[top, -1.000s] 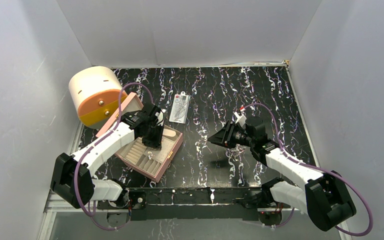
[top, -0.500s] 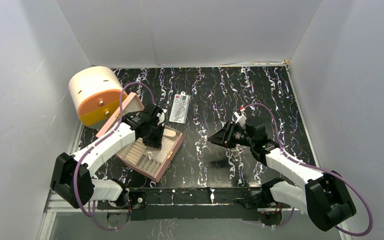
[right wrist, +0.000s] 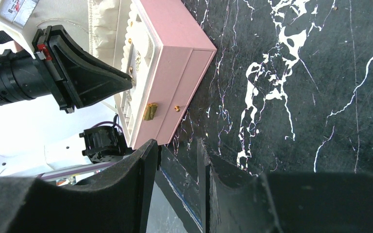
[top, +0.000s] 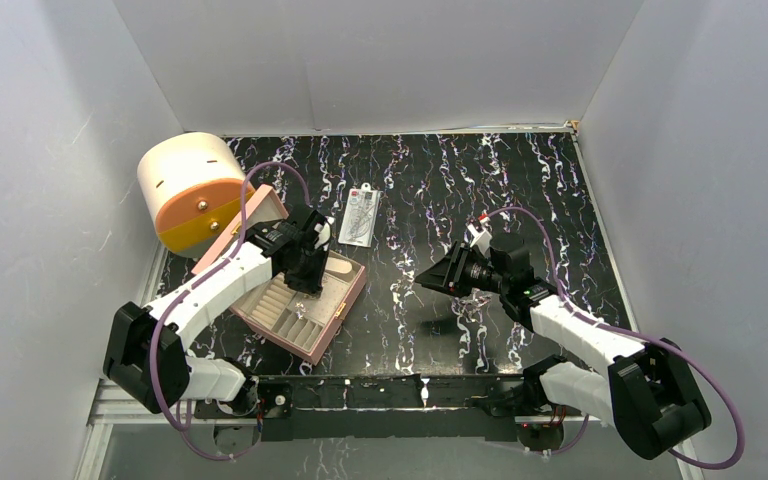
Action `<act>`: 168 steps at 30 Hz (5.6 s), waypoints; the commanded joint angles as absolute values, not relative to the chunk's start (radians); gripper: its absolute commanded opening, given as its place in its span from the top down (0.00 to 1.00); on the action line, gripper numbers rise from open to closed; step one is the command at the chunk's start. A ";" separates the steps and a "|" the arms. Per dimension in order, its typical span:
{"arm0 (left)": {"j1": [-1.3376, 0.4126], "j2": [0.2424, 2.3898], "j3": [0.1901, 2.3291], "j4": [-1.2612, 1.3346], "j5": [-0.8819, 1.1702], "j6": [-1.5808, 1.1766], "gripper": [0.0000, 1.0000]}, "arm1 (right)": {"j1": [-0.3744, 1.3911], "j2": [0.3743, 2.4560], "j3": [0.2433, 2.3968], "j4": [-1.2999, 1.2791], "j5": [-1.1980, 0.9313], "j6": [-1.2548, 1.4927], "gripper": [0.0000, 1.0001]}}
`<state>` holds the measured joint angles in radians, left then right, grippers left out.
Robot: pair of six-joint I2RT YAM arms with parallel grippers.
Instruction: Organize the mixed jewelry
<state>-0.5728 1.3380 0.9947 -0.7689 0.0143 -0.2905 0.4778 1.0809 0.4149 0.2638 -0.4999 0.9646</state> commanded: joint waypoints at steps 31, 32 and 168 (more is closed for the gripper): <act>-0.580 1.331 0.999 -0.806 0.064 -0.285 0.91 | 0.477 1.072 0.405 0.318 -0.508 0.963 0.55; -0.581 1.332 0.999 -0.807 0.060 -0.285 0.91 | 0.477 1.072 0.404 0.318 -0.506 0.964 0.55; -0.621 0.499 1.023 -1.195 -0.479 -0.909 0.22 | 0.574 1.401 0.913 -0.236 -0.198 0.542 0.35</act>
